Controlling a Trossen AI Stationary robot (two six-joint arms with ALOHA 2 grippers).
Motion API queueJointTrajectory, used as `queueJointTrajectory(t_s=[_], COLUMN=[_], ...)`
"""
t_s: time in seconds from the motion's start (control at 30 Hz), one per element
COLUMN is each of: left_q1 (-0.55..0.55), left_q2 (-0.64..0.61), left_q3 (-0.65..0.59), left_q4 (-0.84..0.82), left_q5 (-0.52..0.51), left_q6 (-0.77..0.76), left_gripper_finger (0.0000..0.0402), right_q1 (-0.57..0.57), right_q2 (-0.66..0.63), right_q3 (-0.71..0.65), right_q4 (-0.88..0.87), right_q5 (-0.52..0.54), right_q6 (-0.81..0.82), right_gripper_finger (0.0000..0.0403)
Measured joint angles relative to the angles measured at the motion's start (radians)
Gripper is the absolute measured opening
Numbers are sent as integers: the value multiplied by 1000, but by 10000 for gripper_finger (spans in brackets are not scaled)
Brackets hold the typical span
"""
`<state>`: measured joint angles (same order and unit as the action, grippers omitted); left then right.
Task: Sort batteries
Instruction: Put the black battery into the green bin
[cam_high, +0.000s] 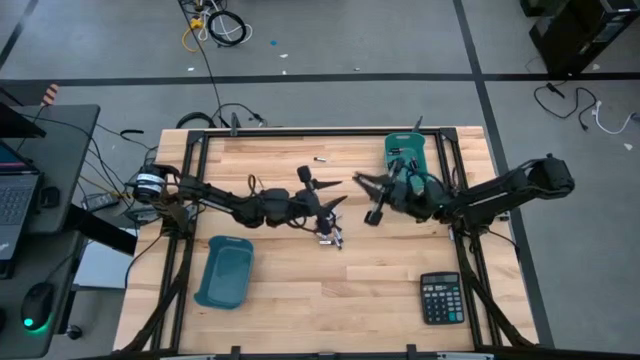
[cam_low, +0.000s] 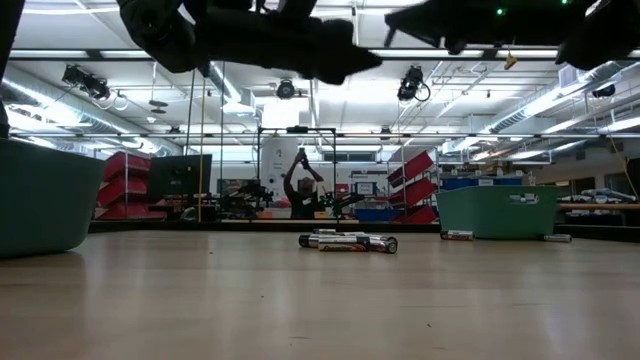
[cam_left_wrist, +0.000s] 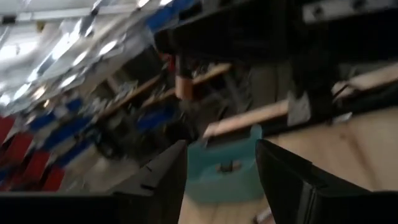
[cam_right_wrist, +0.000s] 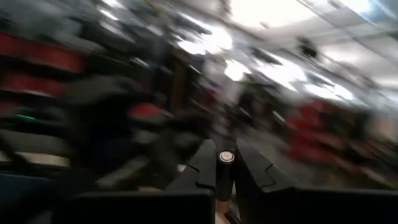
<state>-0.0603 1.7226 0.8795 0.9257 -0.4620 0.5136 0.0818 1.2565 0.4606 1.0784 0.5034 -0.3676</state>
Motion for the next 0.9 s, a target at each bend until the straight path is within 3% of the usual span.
queueJointTrajectory(t_s=[0.2, 0.4, 0.73, 0.9], left_q1=[1, 1, 1, 1], left_q2=[0, 0, 0, 0], left_q3=[0, 0, 0, 0], left_q4=[-120, -143, -139, -140], left_q5=[-114, -144, -145, -145], left_q6=[-82, -103, -125, -130], left_gripper_finger=[193, 193, 193, 193], right_q1=[-41, -148, -404, -519], right_q2=[-175, -327, -394, -394], right_q3=[0, 0, 0, 0], right_q4=[-304, -646, -1142, -1282], right_q5=[313, 373, 119, -101], right_q6=[70, 331, 721, 818], right_gripper_finger=[22, 22, 22, 23])
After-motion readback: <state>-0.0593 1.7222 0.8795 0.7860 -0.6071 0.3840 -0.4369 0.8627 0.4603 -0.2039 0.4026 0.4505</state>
